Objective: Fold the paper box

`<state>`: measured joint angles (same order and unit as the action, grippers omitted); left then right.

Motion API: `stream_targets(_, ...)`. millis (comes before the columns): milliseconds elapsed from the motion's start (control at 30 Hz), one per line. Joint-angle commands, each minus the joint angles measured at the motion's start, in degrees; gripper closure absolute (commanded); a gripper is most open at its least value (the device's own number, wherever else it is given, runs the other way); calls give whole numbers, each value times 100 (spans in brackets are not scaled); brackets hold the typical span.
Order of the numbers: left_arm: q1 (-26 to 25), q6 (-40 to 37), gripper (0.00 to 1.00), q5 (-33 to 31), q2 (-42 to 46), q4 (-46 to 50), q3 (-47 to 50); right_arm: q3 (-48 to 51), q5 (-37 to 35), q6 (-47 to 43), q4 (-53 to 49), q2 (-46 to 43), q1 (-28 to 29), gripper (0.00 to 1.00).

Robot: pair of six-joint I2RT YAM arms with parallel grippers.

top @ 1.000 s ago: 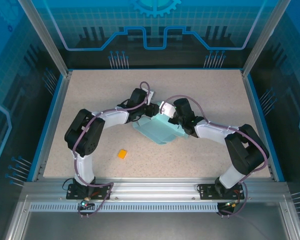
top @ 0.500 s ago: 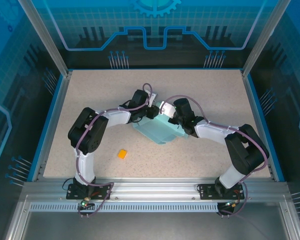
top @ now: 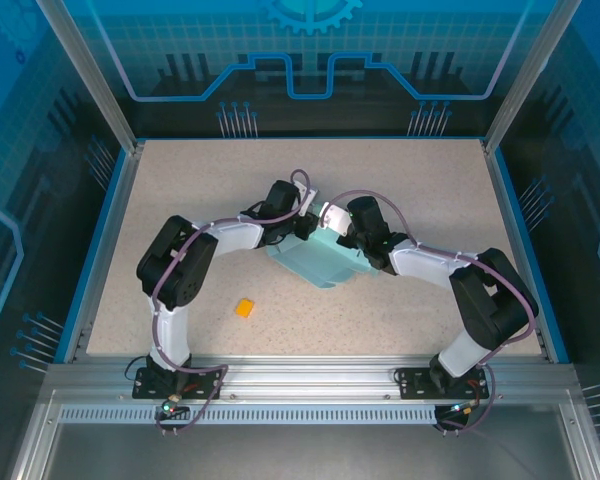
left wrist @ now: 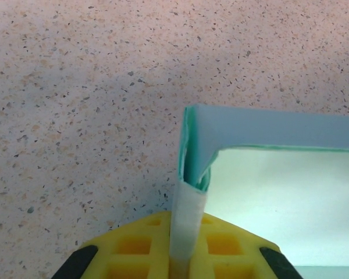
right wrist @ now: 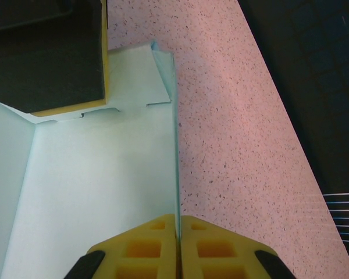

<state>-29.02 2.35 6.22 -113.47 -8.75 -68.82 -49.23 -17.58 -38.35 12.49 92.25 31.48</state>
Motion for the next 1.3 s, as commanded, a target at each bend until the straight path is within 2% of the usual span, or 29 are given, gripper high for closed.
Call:
stream_targets(0, -22, 28, 97, -339, 284, -133, 103, -43, 85, 213, -260, -188, 14, 86)
stream_targets(133, -50, 36, 98, -604, 432, -239, 225, -84, 268, 429, -442, -412, 7, 69)
stream_targets(233, -53, 104, 99, -888, 548, -241, 297, -299, 512, 688, -724, -603, -2, 61)
stream_targets(400, -53, 322, 99, -1413, 707, -187, 394, -581, 903, 1416, -1293, -967, -2, 52)
stream_targets(600, -56, 622, 100, -1772, 1003, -260, 629, -1374, 862, 2700, -2781, -1095, -35, 42)
stream_targets(733, -52, 726, 100, -1897, 1150, -285, 752, -1748, 719, 3540, -3533, -1021, -103, 39)
stream_targets(933, -56, 818, 100, -2013, 1312, -262, 825, -2089, 521, 4323, -4187, -706, -134, 38)
stream_targets(1267, -52, 838, 100, -1993, 1408, -265, 852, -2283, 526, 4614, -4194, -168, -138, 41)
